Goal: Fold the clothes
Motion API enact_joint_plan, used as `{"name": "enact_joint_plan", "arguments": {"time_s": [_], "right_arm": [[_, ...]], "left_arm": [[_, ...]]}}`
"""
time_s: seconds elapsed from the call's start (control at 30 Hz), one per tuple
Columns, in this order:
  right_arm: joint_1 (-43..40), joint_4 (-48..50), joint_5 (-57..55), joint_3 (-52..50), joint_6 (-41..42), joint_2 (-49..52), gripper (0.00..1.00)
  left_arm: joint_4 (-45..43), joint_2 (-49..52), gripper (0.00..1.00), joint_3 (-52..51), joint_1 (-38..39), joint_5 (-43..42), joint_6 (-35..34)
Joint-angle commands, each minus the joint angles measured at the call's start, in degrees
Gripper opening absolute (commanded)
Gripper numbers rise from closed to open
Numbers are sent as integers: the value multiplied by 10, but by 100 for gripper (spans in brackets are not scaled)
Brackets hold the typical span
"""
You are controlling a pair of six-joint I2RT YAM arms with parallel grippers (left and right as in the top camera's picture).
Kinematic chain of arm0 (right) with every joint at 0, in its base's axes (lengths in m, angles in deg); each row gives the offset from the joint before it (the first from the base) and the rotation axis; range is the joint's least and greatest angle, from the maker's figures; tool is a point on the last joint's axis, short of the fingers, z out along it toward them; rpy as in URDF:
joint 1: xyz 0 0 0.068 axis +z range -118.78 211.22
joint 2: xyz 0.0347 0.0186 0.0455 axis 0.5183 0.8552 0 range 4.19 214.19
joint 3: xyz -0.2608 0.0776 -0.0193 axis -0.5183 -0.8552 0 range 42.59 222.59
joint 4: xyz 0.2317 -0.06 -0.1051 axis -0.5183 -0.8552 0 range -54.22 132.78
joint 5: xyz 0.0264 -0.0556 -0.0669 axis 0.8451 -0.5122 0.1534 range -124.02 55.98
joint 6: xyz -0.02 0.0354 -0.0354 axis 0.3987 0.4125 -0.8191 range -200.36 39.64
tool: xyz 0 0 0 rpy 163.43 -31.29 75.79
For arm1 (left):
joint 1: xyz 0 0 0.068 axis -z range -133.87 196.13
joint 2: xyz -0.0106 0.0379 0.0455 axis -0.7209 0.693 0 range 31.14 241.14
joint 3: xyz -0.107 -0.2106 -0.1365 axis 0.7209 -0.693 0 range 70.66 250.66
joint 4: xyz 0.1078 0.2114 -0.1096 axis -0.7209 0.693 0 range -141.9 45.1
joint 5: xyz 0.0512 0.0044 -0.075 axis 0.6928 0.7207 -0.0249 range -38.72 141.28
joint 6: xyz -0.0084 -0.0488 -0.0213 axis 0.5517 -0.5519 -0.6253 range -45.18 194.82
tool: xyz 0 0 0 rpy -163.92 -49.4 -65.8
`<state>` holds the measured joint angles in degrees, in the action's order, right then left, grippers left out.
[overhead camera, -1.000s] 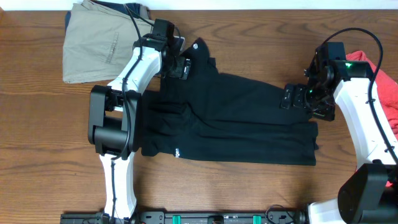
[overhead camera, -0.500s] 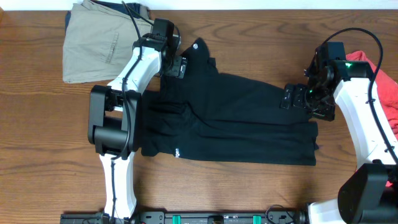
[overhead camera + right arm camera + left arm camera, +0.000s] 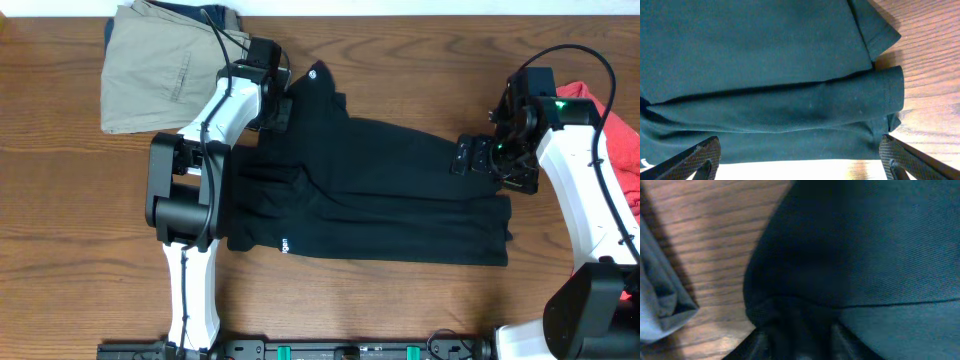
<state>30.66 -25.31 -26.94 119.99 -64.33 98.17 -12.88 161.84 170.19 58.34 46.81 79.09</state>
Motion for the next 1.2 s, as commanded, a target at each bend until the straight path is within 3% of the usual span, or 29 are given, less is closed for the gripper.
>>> {"name": "enact_joint_plan", "arguments": {"time_s": [0.0,0.03,0.13,0.4,0.63,1.17], "right_arm": [[7,2,-17,-1,-6,1,99],[7,2,-22,-1,-6,1,99],[6,2,-37,-1,-3,1,99],[-14,30,-55,-1,3,1,99],[-30,108,-85,-1,-5,11,99],[-55,209,-61,0,-35,167,99]], "left_arm": [[9,4,19,-7,-2,2,-1],[9,-3,11,-7,-2,2,-5],[11,-28,6,-7,-3,2,-21],[72,-109,6,-7,-3,2,-76],[133,-119,6,-9,-3,3,-80],[141,-118,7,-9,-3,3,-80]]}}
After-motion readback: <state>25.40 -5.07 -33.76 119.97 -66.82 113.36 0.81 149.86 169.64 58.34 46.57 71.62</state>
